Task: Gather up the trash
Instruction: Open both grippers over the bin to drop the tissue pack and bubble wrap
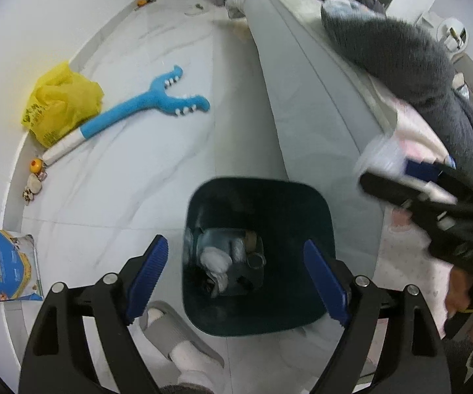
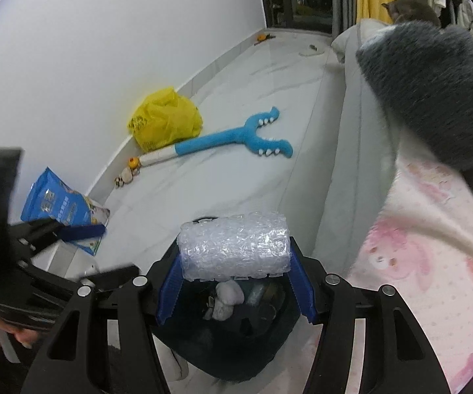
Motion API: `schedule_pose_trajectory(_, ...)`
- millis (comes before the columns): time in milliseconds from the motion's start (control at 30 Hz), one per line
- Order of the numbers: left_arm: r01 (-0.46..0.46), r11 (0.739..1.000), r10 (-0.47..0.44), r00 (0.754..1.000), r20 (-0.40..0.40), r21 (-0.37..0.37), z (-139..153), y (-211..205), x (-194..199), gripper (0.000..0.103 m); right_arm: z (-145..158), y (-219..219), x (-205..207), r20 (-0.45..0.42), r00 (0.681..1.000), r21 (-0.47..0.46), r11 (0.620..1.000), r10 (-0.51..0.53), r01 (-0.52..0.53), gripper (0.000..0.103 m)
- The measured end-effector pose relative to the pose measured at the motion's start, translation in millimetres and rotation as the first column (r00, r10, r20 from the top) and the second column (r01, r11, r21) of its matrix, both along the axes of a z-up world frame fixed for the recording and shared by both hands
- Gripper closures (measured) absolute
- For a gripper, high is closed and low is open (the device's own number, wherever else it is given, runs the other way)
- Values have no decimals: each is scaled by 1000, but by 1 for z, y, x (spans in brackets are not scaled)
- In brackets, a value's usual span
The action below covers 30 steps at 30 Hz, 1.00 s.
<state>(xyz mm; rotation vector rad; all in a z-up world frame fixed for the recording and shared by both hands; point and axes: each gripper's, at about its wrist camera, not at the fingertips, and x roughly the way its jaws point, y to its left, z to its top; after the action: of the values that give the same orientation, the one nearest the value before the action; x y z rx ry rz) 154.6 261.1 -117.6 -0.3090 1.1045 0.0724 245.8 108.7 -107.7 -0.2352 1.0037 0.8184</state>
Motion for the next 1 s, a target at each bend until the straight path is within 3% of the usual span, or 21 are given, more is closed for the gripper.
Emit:
schedule_pose_trajectory(333, -40, 999, 36, 987, 155, 24, 32, 17, -12, 22, -44, 29, -7, -76, 996, -84, 995, 38, -45, 43)
schedule_pose_trajectory(833, -55, 998, 42, 924, 379, 24, 81, 19, -24, 36, -95, 47, -26, -143, 986, -231, 966, 84, -116, 43)
schedule_pose_trajectory(933, -83, 995, 54, 907, 418, 53, 90, 17, -25, 37, -99, 47, -31, -157, 983, -258, 956, 99, -138, 40)
schedule_pose_trajectory(1000, -92, 993, 51, 899, 436, 74, 95, 13, -26, 39, -98, 47, -34, -166, 980, -271, 951, 108, -151, 30)
